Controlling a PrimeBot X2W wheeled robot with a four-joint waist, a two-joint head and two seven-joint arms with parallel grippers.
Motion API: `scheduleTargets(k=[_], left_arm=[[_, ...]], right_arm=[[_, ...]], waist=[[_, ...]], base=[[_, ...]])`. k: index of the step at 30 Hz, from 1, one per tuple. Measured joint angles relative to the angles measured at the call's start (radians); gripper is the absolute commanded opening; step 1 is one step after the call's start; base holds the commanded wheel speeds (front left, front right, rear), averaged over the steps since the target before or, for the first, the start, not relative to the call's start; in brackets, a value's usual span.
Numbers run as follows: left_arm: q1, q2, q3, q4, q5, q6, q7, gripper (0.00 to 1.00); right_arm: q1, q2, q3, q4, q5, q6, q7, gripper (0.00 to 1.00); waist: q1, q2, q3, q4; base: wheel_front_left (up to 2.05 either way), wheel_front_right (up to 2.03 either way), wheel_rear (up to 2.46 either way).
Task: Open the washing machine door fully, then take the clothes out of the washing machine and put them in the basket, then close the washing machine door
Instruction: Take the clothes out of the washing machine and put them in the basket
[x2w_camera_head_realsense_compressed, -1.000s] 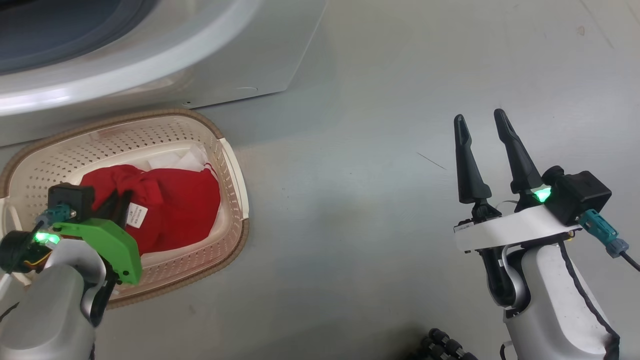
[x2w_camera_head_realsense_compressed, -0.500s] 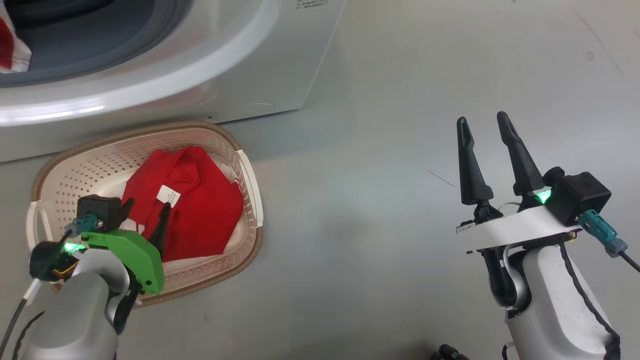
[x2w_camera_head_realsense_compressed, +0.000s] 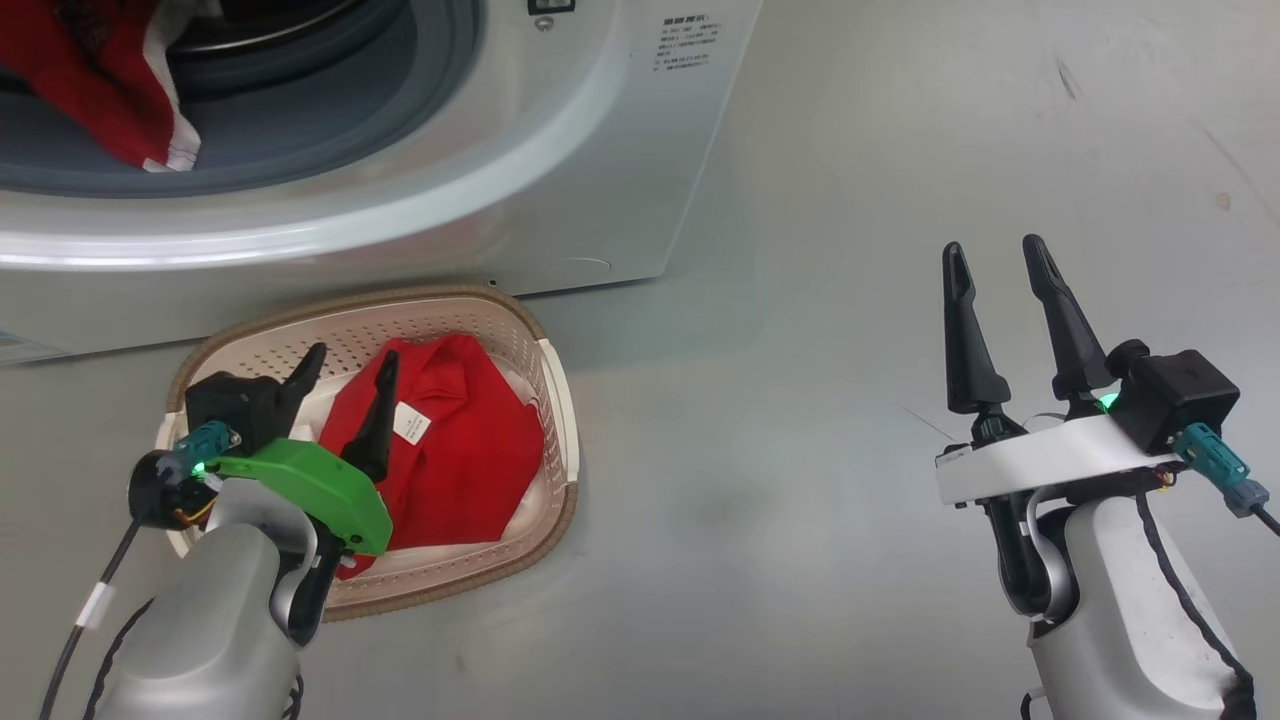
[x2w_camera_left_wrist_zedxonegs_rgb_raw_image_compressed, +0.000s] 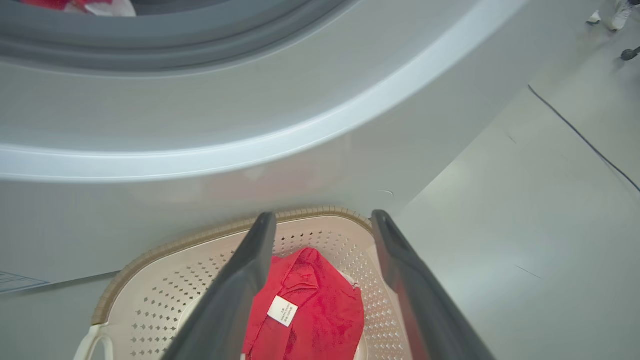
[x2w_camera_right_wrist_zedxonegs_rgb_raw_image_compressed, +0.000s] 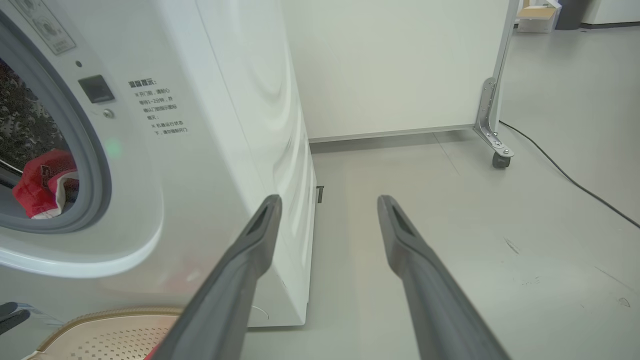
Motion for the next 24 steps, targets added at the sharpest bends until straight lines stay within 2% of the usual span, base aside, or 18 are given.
scheduleTargets(k=[16,24], left_arm=[[0.036,-0.003,0.008,-0.145,-0.04,0.0,-0.025,1.0],[0.102,0.007,0.097,-0.262,-0.029,0.0,-0.026,1.0]], right_arm=[[0.066,-0.003,-0.027,0.042,-0.026,0.019,0.0,1.0],[0.113,-0.003,-0.032,0.048,-0.026,0.025,0.0,1.0]], waist=[[0.0,0.0,-0.168,0.104],[0.0,0.0,-0.256,0.148]], base=[[0.0,0.0,0.0],[0.0,0.0,0.0]])
